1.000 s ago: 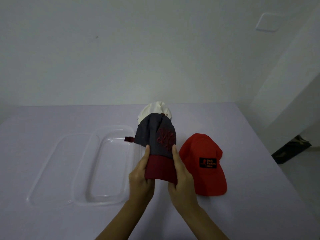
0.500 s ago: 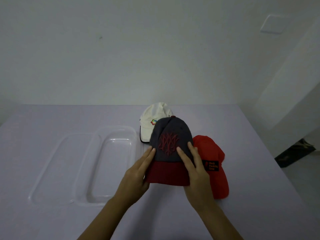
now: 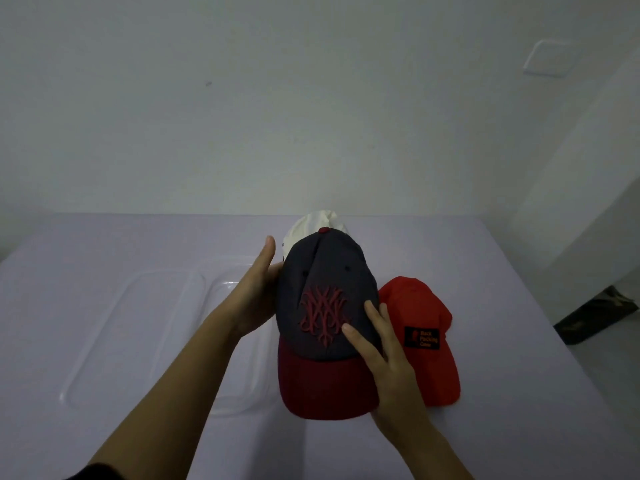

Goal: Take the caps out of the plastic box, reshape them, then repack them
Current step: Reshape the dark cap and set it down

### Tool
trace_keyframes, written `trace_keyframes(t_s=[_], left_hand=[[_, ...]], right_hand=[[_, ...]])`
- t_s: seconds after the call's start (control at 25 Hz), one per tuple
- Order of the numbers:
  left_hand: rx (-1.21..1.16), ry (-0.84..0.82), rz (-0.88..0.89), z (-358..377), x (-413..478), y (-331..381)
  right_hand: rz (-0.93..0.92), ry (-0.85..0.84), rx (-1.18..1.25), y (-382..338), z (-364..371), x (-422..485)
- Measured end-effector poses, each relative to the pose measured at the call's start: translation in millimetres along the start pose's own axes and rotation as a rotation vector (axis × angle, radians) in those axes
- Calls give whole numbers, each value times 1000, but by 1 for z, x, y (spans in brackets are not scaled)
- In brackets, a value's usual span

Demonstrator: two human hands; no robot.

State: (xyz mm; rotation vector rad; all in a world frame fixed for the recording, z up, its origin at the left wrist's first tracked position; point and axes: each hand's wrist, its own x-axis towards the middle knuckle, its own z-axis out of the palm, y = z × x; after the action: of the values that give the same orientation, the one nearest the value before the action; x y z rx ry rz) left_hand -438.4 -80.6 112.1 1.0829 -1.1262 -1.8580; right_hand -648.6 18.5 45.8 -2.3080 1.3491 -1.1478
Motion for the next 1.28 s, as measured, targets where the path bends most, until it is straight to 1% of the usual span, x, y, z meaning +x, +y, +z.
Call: trace_keyframes(t_s=[0.04,0.12,0.2,0.28,0.32,0.4,0.44,0.48,0.56,0.6,0.68,0.76,0.84,0.92,1.04,1.16,1.24,1.28], left_hand=[[13,-18,-3,1,-2,2],[50,8,11,1,-2,3],[47,91,27,-3,-3,4],[19,153,60,-8,-4,4],[19,158,79,-10,-5,3],[44,128,100,-5,-9,4],[56,102,108,1,-9,4],[63,71,119,8,-9,4],[53,21,140,21,-7,6],[43,9,148,26,-6,7],[45,3,146,28,-7,10],[102,-6,118,27,-11,16],[234,11,95,24,-12,19],[335,13,87,21,-12,19],[315,25,76,24,-10,14],[372,62,65,33,-6,8],[466,-19,-1,35,-3,1],[510,-64,-38,36,1,-4]], right_hand=[[0,-10,-3,1,0,-2],[-6,-59,-19,3,-2,-6],[-6,-167,-65,7,-7,-7],[67,-302,-1,15,-17,-2],[134,-299,99,17,-23,4],[280,-175,322,22,-31,20],[362,-150,421,21,-33,32],[415,-177,503,19,-35,46],[445,-298,708,13,-36,68],[467,-330,822,11,-36,76],[493,-356,1023,9,-38,85],[498,-330,1127,13,-38,85],[523,-247,1103,19,-36,83],[543,-207,994,24,-33,80],[518,-278,888,24,-33,78],[548,-375,912,27,-35,79],[625,-404,938,32,-30,78],[658,-408,909,35,-26,77]])
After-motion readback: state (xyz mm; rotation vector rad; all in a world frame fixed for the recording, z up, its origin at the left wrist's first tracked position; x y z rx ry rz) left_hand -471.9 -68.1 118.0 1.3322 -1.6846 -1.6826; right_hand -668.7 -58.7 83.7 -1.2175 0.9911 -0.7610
